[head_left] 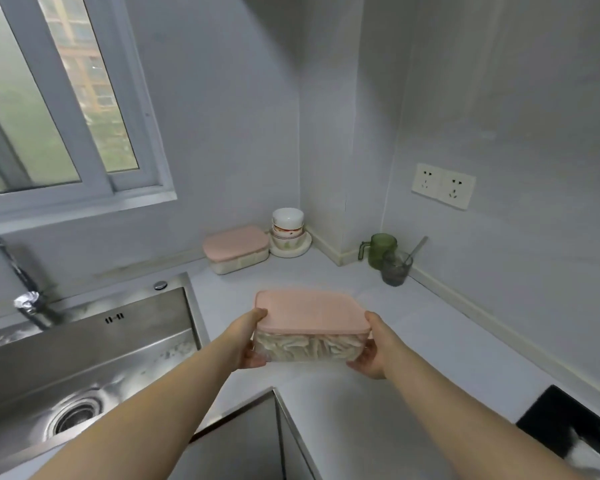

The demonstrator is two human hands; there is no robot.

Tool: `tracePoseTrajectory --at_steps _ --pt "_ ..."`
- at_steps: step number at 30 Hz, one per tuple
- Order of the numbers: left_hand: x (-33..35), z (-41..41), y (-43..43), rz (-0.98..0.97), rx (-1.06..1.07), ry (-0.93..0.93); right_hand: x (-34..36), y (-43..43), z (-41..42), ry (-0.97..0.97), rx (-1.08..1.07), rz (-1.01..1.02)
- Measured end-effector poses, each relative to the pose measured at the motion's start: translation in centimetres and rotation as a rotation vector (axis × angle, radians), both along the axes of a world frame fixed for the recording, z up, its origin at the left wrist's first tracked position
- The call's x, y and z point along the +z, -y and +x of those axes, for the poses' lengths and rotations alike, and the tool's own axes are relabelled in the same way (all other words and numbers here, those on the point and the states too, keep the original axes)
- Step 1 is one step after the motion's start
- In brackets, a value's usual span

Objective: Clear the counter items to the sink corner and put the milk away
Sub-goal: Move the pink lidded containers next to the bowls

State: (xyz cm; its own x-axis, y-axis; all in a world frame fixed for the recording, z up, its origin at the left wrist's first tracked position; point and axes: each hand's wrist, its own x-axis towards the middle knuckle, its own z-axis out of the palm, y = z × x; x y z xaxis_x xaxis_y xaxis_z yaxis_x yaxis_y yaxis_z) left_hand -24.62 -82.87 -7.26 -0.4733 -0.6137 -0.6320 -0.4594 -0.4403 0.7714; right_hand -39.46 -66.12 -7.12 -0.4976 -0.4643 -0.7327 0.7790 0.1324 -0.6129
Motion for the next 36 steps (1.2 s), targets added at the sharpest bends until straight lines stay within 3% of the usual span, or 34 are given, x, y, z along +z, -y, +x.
tracePoseTrajectory --at_steps 6,7,8,13,24,36 --pt "-0.1 -0.8 5.9 -0.045 0.103 -0.037 -0.1 7.1 -1.4 -0.074 -0.057 -0.095" --pt "-0.1 -1.1 15.7 -0.043 0.104 -0.056 -0.9 16.8 -1.4 -0.073 -0.055 -0.108" --pt "-0.6 -1.1 17.8 -0.068 0.088 -0.061 -1.4 18.8 -1.3 -0.072 -0.052 -0.112" --pt "-1.0 -1.4 22.4 -0.089 0.101 -0.080 -1.7 24.1 -0.8 0.013 0.067 -0.103" --pt "-3.0 -3.6 33.6 0.033 0.121 -0.128 -1.7 36.6 -5.2 -0.135 0.086 -0.041" --pt "-5.1 -10.1 43.0 -0.169 0.265 -0.083 -3.3 47.5 -11.7 -0.303 0.141 -0.004"
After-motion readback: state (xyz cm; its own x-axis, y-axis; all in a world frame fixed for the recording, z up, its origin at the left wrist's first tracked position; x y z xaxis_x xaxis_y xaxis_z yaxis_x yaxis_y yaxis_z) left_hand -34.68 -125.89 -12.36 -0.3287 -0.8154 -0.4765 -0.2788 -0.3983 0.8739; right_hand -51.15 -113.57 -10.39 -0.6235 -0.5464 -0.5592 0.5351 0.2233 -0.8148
